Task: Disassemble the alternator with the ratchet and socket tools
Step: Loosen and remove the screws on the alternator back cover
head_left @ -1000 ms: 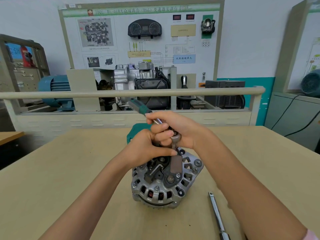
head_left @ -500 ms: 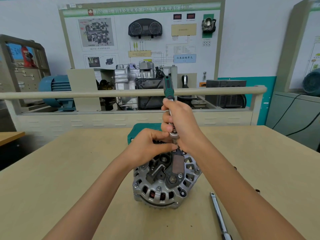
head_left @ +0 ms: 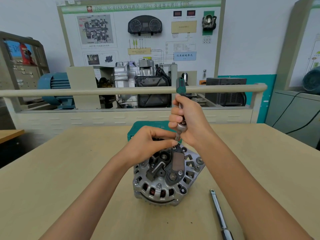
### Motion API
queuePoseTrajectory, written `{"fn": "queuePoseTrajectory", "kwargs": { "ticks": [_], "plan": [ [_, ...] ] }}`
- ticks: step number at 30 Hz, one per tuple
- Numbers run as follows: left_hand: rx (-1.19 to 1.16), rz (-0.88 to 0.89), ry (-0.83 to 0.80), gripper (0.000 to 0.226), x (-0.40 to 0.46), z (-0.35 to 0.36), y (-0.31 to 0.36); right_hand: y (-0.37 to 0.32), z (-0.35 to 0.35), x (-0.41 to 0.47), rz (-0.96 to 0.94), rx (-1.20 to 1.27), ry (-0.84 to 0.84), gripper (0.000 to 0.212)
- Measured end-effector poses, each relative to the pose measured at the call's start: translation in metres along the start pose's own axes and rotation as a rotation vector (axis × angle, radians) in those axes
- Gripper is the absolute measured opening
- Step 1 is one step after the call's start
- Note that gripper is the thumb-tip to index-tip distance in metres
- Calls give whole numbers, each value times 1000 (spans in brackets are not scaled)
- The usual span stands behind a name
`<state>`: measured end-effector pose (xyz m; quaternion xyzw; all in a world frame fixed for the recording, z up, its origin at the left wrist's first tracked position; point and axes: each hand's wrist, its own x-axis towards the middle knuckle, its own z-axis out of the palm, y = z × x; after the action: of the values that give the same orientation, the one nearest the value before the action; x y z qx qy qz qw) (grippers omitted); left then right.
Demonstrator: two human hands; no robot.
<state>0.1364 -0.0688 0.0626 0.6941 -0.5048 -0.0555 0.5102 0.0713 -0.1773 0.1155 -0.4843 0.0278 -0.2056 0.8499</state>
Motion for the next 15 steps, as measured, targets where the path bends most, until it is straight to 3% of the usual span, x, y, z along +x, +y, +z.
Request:
{"fn": "queuePoseTrajectory", "kwargs": {
  "ticks": [15],
  "plan": [
    [38, -4, 15, 32, -1, -2, -2, -1, -6, 3, 18, 35, 65, 27]
  ]
}}
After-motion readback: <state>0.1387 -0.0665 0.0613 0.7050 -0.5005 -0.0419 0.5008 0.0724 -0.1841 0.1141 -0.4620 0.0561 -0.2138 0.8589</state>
